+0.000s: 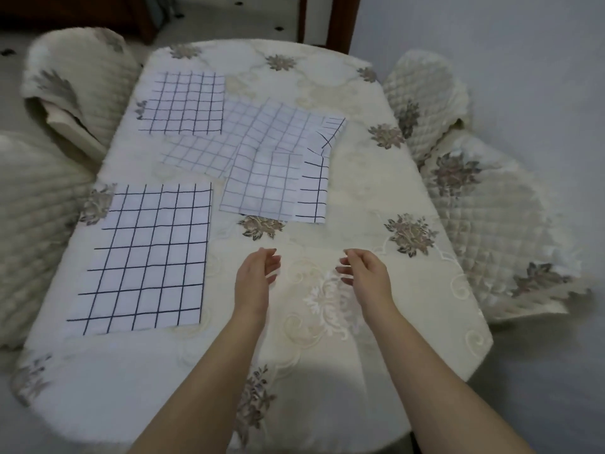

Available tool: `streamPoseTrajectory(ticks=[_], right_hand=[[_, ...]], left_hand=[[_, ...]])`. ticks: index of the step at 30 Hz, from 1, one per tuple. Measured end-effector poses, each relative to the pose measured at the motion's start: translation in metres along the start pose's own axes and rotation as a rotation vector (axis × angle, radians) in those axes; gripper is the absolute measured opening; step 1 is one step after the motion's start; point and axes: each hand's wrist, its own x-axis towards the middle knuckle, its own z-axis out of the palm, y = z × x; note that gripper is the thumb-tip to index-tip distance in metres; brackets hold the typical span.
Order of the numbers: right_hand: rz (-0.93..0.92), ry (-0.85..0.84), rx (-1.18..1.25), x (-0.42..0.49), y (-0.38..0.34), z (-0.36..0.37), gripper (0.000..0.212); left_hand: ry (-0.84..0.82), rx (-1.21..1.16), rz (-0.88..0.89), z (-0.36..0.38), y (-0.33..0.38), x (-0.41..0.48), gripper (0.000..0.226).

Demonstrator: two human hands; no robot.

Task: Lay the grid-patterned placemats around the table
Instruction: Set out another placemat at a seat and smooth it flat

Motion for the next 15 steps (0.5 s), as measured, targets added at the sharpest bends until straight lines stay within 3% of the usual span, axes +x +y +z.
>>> streamPoseTrajectory(ticks=[5,8,15], right_hand=[[0.001,-0.122,-0.059,0.019,-0.005,0.012,0.013],[-0.104,-0.163,-0.195,0.033,-0.008,0.024,0.013],[-0.486,-0.334,-0.817,0.088,-0.004,0.057,0.03]], left_hand=[[0.113,-0.01,0.016,0.003,0.009,-0.002,0.028],[0.127,0.083,0.067,0.002,0.014,0.008,0.026],[-0.061,0.851,0.385,0.015,0.012,0.068,0.032]])
